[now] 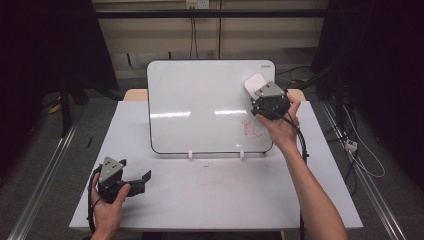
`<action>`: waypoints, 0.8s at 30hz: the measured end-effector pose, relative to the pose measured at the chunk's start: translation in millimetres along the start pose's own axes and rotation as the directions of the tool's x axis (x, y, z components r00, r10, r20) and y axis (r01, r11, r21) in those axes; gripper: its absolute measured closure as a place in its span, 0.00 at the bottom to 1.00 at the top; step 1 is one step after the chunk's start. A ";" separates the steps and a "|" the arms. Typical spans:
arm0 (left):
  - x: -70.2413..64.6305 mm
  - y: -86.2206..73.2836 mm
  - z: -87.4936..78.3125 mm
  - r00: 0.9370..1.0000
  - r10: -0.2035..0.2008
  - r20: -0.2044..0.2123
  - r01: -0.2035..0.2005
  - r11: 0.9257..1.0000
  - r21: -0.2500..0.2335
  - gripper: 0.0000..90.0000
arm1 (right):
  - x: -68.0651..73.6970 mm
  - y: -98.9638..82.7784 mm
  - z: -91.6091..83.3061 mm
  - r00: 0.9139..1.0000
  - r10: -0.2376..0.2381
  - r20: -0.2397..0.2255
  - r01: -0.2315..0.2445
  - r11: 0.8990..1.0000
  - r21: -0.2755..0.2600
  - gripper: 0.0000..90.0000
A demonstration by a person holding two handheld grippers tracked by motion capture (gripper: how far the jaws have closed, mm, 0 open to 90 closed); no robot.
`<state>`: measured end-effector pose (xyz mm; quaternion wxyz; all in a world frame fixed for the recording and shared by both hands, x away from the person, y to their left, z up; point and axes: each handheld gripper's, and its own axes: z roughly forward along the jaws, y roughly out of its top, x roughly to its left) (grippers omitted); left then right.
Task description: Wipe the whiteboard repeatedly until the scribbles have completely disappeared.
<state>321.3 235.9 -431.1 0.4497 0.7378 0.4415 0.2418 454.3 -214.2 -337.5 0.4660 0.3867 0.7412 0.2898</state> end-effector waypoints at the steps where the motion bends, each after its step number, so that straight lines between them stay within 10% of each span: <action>1: 0.1 0.2 0.2 1.000 -0.005 -0.003 0.005 1.000 0.001 0.06 | 1.4 -0.5 -0.3 1.000 -0.007 -0.002 0.007 1.000 0.000 0.35; 24: -1.4 0.2 1.4 1.000 0.003 0.001 -0.003 1.000 0.002 0.06 | 57.4 -9.8 -5.5 0.991 -0.099 -0.088 0.097 0.995 -0.031 0.35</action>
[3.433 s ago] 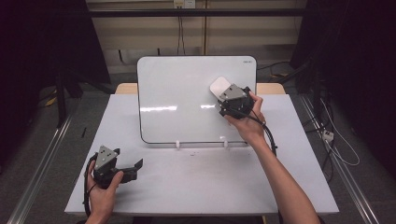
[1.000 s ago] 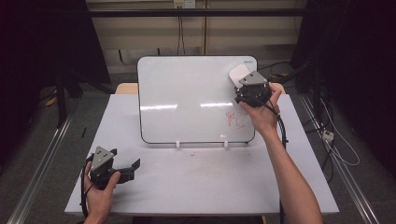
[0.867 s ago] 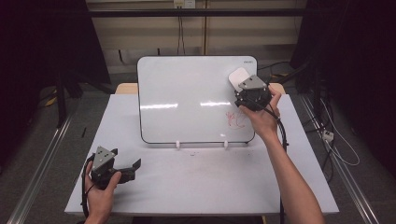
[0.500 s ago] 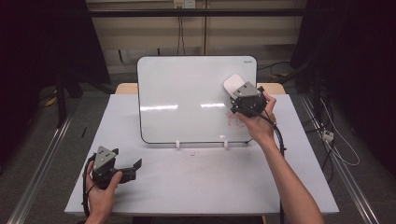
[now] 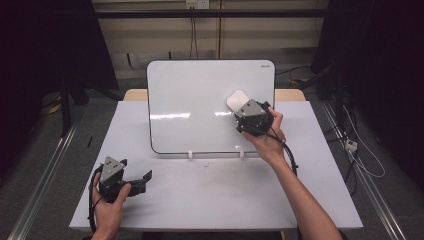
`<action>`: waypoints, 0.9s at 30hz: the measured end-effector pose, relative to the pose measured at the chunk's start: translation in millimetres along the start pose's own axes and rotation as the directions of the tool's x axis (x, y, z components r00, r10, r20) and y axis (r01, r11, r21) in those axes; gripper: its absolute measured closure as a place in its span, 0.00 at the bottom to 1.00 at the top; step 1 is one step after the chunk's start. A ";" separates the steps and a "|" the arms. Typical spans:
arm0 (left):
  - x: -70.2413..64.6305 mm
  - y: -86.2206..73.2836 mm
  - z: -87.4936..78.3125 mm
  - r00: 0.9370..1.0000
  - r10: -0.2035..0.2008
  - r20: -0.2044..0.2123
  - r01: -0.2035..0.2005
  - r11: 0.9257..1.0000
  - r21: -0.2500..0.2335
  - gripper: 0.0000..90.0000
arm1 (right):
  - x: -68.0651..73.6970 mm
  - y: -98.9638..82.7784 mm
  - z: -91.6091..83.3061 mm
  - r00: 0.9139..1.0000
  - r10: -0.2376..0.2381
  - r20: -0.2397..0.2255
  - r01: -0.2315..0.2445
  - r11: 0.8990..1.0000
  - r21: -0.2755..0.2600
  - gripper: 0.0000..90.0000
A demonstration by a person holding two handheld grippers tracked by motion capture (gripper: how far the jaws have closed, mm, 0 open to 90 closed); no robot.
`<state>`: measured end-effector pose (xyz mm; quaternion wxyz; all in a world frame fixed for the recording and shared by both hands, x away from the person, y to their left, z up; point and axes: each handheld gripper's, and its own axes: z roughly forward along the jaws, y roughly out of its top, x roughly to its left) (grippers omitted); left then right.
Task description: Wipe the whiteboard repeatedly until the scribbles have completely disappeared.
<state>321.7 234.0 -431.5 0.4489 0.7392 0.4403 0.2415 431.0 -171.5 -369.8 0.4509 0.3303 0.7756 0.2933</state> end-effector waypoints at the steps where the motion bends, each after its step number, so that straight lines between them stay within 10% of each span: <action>1: -0.1 0.0 -0.1 1.000 0.000 0.000 0.000 1.000 -0.001 0.06 | 0.0 0.0 0.0 1.000 0.000 0.000 0.000 1.000 0.000 0.35; 20: -1.2 -0.2 1.2 1.000 0.005 0.008 -0.005 1.000 0.006 0.06 | 48.6 0.4 -1.7 0.991 -0.116 -0.069 0.117 0.993 0.000 0.35; 27: -1.3 -0.9 1.8 1.000 0.010 0.006 -0.010 1.000 0.012 0.06 | 46.0 0.2 -2.0 0.990 -0.119 -0.079 0.119 0.993 -0.004 0.35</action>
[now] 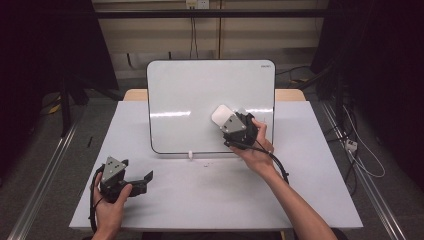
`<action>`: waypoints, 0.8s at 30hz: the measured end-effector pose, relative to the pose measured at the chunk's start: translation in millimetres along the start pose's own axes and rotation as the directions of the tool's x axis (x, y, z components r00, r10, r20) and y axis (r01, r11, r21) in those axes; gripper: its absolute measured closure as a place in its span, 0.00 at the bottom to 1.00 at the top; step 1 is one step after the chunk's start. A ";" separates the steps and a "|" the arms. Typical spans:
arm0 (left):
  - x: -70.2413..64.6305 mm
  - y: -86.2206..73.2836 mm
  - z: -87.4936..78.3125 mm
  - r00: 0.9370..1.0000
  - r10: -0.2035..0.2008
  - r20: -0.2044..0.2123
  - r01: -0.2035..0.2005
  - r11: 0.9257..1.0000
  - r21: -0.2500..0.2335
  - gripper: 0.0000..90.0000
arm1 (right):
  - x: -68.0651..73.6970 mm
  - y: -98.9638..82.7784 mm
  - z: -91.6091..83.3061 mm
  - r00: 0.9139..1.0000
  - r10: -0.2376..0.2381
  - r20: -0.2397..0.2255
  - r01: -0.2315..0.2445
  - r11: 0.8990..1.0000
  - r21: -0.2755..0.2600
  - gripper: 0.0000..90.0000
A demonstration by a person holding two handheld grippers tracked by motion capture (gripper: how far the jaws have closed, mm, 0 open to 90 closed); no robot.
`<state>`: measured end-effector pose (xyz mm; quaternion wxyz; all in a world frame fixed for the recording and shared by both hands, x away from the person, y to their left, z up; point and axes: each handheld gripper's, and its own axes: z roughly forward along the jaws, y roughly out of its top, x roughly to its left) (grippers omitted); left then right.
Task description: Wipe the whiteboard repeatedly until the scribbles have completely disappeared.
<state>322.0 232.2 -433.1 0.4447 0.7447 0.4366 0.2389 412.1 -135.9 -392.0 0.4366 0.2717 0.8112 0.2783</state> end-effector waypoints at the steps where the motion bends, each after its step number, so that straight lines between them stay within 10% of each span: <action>1: -0.3 -0.6 0.3 1.000 -0.001 0.004 0.001 1.000 0.005 0.06 | -2.5 -1.5 -0.8 1.000 0.001 -0.005 -0.001 1.000 0.002 0.35; 24: -0.4 0.1 1.0 1.000 -0.006 0.003 0.006 1.000 0.001 0.06 | -64.1 -24.7 -12.1 0.989 0.119 0.085 -0.123 0.992 0.038 0.35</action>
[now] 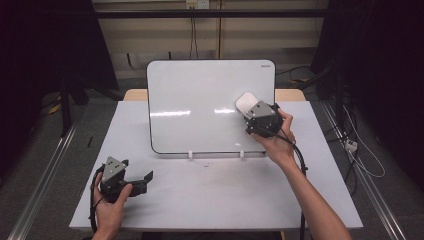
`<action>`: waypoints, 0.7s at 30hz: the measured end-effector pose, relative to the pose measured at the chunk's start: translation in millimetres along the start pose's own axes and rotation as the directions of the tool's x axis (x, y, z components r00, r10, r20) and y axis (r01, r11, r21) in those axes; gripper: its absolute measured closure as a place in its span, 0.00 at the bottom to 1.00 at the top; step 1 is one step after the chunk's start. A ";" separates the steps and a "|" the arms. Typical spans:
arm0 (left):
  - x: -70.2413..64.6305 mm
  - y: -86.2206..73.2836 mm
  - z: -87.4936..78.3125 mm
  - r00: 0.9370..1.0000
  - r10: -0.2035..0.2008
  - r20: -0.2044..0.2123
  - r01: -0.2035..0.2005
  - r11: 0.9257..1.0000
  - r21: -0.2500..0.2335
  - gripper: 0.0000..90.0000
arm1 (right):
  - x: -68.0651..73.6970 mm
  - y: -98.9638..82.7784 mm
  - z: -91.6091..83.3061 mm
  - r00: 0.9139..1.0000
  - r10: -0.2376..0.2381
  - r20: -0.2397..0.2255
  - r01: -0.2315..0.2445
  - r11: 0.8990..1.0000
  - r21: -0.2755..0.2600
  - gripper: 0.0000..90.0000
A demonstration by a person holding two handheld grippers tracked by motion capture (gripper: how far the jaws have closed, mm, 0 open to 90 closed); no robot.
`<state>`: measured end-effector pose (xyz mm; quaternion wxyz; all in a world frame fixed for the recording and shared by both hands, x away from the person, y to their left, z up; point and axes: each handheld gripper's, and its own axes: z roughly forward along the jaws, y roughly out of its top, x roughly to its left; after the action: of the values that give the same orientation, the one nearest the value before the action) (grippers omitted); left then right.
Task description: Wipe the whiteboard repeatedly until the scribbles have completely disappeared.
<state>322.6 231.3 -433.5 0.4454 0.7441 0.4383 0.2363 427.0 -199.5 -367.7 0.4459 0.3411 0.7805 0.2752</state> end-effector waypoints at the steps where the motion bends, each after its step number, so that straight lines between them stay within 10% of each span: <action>1: 0.0 0.0 -0.1 1.000 0.002 -0.001 -0.002 1.000 0.000 0.06 | -2.9 1.0 0.4 1.000 0.005 0.001 -0.005 1.000 0.001 0.35; 10: -0.1 0.0 0.8 1.000 0.004 0.004 -0.004 1.000 0.003 0.06 | -23.4 13.8 4.0 0.999 0.035 0.036 -0.035 0.999 0.005 0.35; 21: -1.0 0.3 0.3 1.000 0.009 0.003 -0.009 1.000 0.000 0.06 | -9.0 -0.2 1.1 0.999 0.035 0.034 -0.034 0.999 -0.019 0.35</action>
<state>322.4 230.3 -433.3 0.4452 0.7464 0.4341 0.2372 431.2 -206.5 -363.8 0.4576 0.3551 0.7641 0.2840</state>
